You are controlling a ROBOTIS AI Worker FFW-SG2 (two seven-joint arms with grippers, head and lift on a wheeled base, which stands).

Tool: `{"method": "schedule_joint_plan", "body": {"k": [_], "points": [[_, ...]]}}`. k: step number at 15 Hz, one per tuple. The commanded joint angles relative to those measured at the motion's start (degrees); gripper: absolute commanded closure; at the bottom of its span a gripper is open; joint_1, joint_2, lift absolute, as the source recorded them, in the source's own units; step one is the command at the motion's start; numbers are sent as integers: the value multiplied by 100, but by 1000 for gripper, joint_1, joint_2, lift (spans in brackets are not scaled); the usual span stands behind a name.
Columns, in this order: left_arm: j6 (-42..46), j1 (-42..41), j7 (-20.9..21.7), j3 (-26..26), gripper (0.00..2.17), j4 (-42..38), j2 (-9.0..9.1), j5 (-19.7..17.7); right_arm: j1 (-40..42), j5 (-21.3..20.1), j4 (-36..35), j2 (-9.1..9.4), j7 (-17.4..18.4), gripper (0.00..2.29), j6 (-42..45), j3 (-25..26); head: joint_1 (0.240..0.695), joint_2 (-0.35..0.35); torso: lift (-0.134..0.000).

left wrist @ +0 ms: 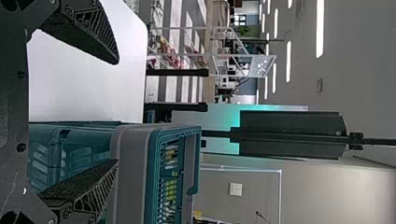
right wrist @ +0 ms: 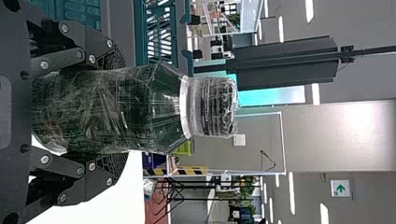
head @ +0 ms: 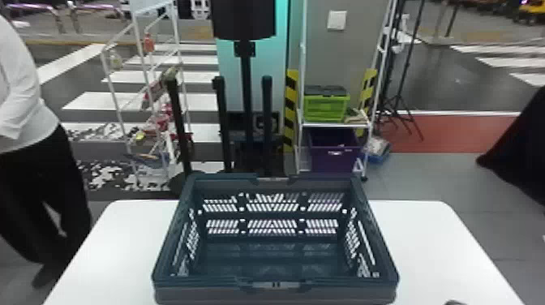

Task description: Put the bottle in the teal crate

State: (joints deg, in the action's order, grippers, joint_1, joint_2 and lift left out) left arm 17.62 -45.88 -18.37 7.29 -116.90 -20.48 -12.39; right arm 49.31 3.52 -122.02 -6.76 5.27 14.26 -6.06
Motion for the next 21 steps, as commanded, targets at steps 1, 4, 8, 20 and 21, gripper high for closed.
{"method": "schedule_joint_plan", "body": {"k": [1, 4, 8, 20, 21], "points": [[0, 0, 0, 0, 130, 0, 0, 0, 0, 0, -6, 0, 0, 2071, 2, 0, 499, 0, 0], [0, 0, 0, 0, 130, 0, 0, 0, 0, 0, -41, 0, 0, 2071, 2, 0, 499, 0, 0], [18, -9, 0, 0, 130, 0, 0, 0, 0, 0, -67, -9, 0, 2071, -16, 0, 499, 0, 0], [70, -88, 9, -53, 130, 26, 0, -9, -1371, -264, -1517, -44, 0, 2071, -3355, -290, 499, 0, 0], [70, -88, 9, -62, 130, 35, 0, -9, -1670, -272, -1561, -53, 0, 2071, -3865, -396, 499, 0, 0]]}}
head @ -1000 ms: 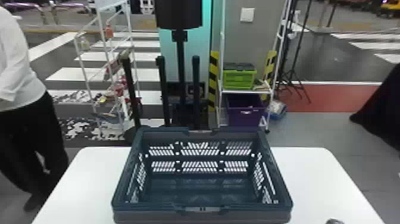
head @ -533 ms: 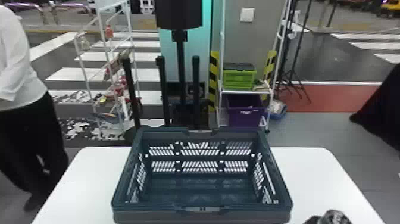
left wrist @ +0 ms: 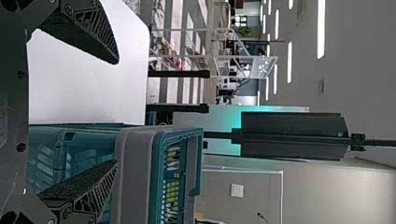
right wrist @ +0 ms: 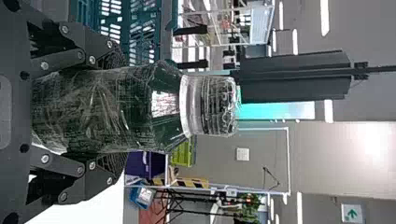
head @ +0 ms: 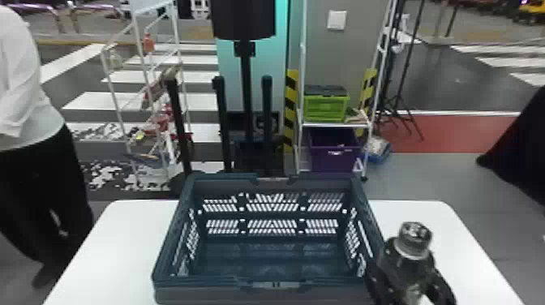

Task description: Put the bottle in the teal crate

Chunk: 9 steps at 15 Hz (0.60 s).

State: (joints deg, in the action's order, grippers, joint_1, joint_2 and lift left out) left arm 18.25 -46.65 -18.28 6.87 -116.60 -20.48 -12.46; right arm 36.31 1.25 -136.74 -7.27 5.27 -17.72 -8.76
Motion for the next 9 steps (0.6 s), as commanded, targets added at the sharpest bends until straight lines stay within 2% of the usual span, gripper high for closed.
{"method": "schedule_joint_plan", "body": {"k": [1, 5, 9], "points": [[25, -28, 0, -28, 130, 6, 0, -11, -669, -55, -99, -3, 9, 2071, -1195, -214, 499, 0, 0], [60, -72, 0, -115, 130, -3, 9, -20, -1952, -90, 235, -3, 53, 2071, -2794, -654, 499, 0, 0], [60, -81, 0, -151, 130, -3, 0, -46, -3200, -11, 1000, 76, 88, 2071, -3691, -1102, 499, 0, 0]]}}
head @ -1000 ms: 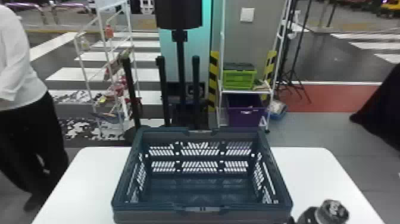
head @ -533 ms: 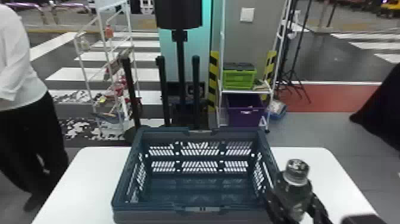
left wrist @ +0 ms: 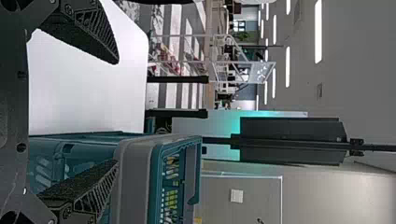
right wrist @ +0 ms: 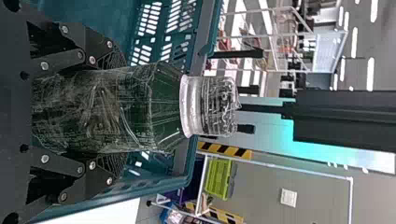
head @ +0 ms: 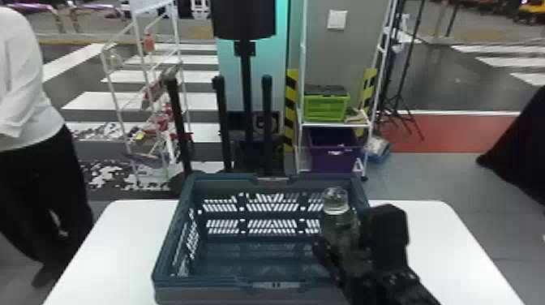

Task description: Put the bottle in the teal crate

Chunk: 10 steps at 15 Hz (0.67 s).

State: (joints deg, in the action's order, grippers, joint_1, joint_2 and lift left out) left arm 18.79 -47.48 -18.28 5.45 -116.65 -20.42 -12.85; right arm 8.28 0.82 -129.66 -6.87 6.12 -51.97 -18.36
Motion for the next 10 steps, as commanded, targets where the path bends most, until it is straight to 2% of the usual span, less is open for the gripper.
{"method": "schedule_joint_plan", "body": {"k": [1, 10], "points": [[6, -7, 9, -18, 130, 11, -5, -34, -696, 67, 583, 71, 3, 2071, -407, -273, 499, 0, 0], [94, -51, 44, -115, 130, 64, 21, -77, -2181, 516, 2428, 572, 3, 2071, -1251, -563, 499, 0, 0]]}}
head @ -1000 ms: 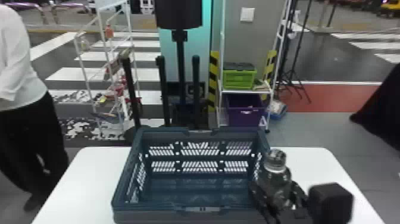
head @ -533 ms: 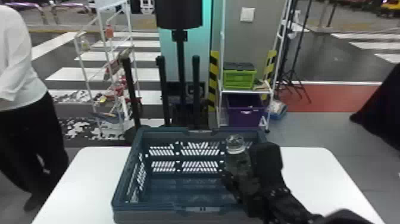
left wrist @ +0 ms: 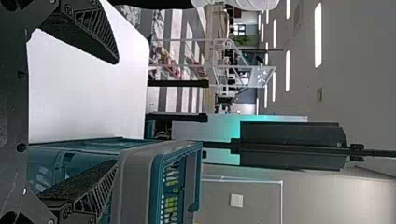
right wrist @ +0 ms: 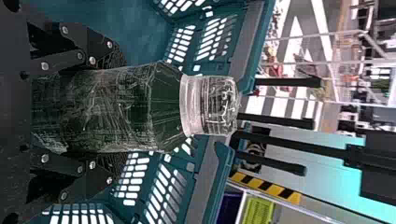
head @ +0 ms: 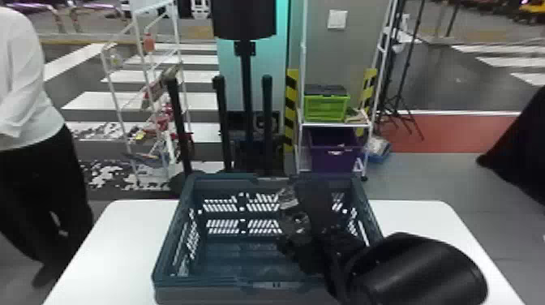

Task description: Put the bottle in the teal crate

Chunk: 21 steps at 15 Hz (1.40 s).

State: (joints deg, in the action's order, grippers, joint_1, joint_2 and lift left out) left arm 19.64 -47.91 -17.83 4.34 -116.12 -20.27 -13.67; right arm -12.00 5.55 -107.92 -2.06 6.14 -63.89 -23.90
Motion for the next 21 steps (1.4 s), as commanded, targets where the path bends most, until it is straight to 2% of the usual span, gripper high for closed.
{"method": "schedule_joint_plan", "body": {"k": [1, 5, 8, 10, 11, 12, 15, 16, 21], "points": [[8, -17, -1, -12, 130, 10, 14, -4, -207, 51, 395, 145, -8, 2071, -59, -9, 499, 0, 0], [78, -78, -1, -73, 130, 10, 32, -4, -339, 165, 852, 211, -8, 2067, -41, -27, 499, 0, 0], [166, -96, -1, -73, 130, 10, 41, -4, -347, 157, 922, 211, -8, 2057, 12, -18, 499, 0, 0], [184, -105, 8, -73, 130, 10, 41, -4, -347, 174, 931, 211, -8, 1936, 64, -18, 499, 0, 0], [184, -105, 8, -73, 124, 1, 41, -4, -330, 183, 913, 211, -8, 1737, 117, -27, 499, 0, 0], [184, -114, 8, -73, 130, 1, 41, 5, -303, 183, 904, 211, 1, 1389, 240, -27, 499, 0, 0], [202, -131, 8, -73, 130, -8, 41, -4, -286, 183, 887, 211, 36, 134, 275, -27, 499, 0, 0], [202, -140, -1, -73, 124, -8, 41, 5, -286, 183, 878, 211, 142, 9, 275, -35, 499, 0, 0], [202, -166, 26, -82, 124, -43, 41, 5, -233, 192, 711, 197, 142, 12, 398, -35, 499, 0, 0]]}}
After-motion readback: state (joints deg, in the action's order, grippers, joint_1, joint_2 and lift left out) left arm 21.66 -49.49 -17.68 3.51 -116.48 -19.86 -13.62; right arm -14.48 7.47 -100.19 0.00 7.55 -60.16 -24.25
